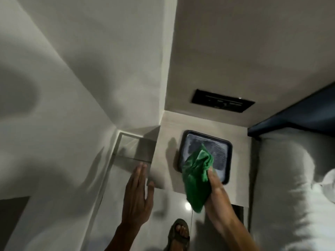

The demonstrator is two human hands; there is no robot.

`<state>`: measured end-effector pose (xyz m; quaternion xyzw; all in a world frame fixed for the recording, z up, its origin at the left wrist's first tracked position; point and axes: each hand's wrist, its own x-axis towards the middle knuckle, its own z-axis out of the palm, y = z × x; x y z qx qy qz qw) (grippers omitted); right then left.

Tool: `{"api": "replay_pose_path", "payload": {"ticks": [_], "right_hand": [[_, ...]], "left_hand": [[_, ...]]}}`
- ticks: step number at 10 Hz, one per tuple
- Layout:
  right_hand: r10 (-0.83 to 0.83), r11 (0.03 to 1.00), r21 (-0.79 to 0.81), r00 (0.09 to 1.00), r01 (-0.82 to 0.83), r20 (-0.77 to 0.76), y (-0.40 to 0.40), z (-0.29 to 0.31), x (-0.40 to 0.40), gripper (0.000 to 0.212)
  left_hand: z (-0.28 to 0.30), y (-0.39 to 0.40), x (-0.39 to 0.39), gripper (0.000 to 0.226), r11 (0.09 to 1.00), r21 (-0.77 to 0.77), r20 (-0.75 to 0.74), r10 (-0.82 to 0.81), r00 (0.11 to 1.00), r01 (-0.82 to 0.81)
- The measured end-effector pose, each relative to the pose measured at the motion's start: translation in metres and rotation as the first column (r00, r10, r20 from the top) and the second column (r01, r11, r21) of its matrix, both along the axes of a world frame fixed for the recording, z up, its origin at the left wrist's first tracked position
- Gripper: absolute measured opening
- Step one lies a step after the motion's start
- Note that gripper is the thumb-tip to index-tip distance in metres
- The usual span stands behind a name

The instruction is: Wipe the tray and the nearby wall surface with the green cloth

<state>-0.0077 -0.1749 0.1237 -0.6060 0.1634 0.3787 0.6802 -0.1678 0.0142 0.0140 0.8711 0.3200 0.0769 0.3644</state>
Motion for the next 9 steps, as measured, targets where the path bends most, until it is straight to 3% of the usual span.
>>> {"api": "replay_pose_path", "payload": {"ticks": [1, 2, 3, 4, 5, 6, 7, 8, 9], "right_hand": [[-0.013, 0.997, -0.078, 0.990, 0.024, 0.139, -0.019, 0.005, 0.042, 0.049], [0.009, 0.981, -0.187, 0.964, 0.043, 0.265, -0.034, -0.008, 0.081, 0.031], [0.038, 0.958, -0.272, 0.896, 0.094, 0.442, -0.028, -0.013, 0.094, 0.030], [0.255, 0.872, -0.480, 0.754, 0.091, 0.605, -0.022, -0.064, 0.105, 0.041], [0.650, 0.589, -0.800, 0.655, -0.116, 0.384, -0.014, -0.132, 0.090, 0.062], [0.786, 0.437, -0.887, 0.544, -0.151, 0.294, -0.011, -0.174, 0.066, 0.066], [0.770, 0.428, -0.885, 0.586, -0.182, 0.252, -0.011, -0.168, 0.069, 0.066], [0.704, 0.505, -0.833, 0.666, -0.224, 0.248, -0.007, -0.137, 0.082, 0.069], [0.584, 0.609, -0.779, 0.747, -0.145, 0.318, -0.009, -0.095, 0.096, 0.077]], "left_hand": [[-0.011, -0.013, 0.045, 0.077, 0.995, -0.018, -0.030, -0.100, 0.995, 0.100], [-0.045, -0.028, 0.081, 0.081, 0.963, 0.030, -0.096, -0.265, 0.960, 0.269], [-0.052, -0.018, 0.093, 0.081, 0.932, 0.131, -0.113, -0.325, 0.939, 0.338], [-0.078, -0.009, 0.107, 0.082, 0.886, 0.207, -0.170, -0.385, 0.907, 0.415], [-0.103, -0.004, 0.109, 0.085, 0.834, 0.298, -0.250, -0.400, 0.882, 0.463], [-0.114, -0.007, 0.109, 0.089, 0.818, 0.353, -0.248, -0.386, 0.889, 0.454], [-0.110, -0.005, 0.108, 0.090, 0.840, 0.270, -0.247, -0.412, 0.877, 0.471], [-0.093, 0.001, 0.108, 0.090, 0.875, 0.123, -0.243, -0.430, 0.869, 0.468], [-0.055, 0.001, 0.117, 0.089, 0.899, 0.088, -0.207, -0.405, 0.891, 0.429]]}}
